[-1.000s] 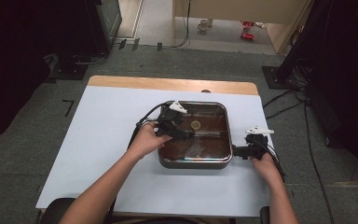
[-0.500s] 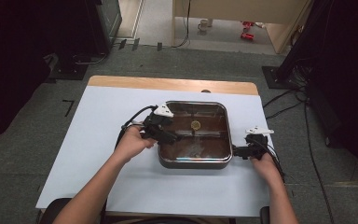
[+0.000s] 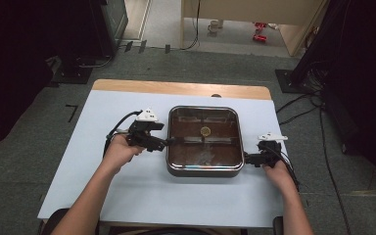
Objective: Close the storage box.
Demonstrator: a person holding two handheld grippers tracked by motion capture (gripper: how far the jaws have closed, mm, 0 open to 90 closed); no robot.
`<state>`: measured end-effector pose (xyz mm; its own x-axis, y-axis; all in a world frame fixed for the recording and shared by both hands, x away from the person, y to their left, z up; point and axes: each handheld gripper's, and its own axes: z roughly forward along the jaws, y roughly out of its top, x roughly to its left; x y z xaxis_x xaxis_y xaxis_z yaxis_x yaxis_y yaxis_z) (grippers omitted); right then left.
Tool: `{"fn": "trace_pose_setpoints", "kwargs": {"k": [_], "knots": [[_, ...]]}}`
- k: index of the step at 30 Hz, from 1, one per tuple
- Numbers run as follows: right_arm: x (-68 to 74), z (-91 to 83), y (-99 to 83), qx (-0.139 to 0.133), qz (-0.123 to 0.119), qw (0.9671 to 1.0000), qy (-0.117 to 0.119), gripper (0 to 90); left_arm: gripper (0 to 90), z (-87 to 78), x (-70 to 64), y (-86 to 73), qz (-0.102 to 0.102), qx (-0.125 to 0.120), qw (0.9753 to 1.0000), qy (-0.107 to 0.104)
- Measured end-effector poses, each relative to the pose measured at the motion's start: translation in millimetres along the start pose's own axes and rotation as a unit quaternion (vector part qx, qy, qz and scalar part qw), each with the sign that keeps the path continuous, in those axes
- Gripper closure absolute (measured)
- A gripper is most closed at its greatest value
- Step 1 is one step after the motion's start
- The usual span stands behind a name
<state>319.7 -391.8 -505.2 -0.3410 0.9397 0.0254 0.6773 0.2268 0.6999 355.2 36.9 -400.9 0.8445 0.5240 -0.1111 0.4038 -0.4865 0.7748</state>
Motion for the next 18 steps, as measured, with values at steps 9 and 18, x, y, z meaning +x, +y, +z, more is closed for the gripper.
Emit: {"fn": "trace_pose_setpoints", "kwargs": {"k": [9,18], "knots": [[0.1,-0.1,0.0,0.0,0.0,1.0,0.0,0.0,24.7,-8.0,7.5,-23.0,0.002,-0.002,0.9999,0.017],[0.1,0.0,0.0,0.0,0.0,1.0,0.0,0.0,24.6,-11.5,24.3,-49.9,-0.023,0.002,0.9994,0.027]]}}
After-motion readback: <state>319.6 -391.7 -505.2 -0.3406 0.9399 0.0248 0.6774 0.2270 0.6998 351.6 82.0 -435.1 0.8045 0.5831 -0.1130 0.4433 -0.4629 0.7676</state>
